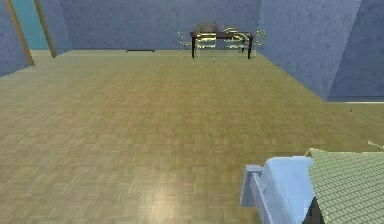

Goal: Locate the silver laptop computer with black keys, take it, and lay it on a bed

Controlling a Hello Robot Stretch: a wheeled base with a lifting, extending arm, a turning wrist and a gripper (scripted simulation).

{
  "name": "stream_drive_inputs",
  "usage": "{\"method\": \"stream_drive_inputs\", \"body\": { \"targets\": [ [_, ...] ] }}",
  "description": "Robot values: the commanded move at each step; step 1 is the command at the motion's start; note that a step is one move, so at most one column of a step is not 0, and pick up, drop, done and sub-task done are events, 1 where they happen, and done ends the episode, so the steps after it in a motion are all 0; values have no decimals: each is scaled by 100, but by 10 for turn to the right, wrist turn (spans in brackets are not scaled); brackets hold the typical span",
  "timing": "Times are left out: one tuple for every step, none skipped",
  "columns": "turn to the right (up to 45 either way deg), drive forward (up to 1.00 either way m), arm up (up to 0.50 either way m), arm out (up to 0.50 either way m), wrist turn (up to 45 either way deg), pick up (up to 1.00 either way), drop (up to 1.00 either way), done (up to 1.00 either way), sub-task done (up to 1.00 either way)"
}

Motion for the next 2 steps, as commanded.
{"method": "stream_drive_inputs", "body": {
  "targets": [
    [0,0,-22,0,0,0,0,0,0],
    [0,0,-32,0,0,0,0,0,0]
  ]
}}
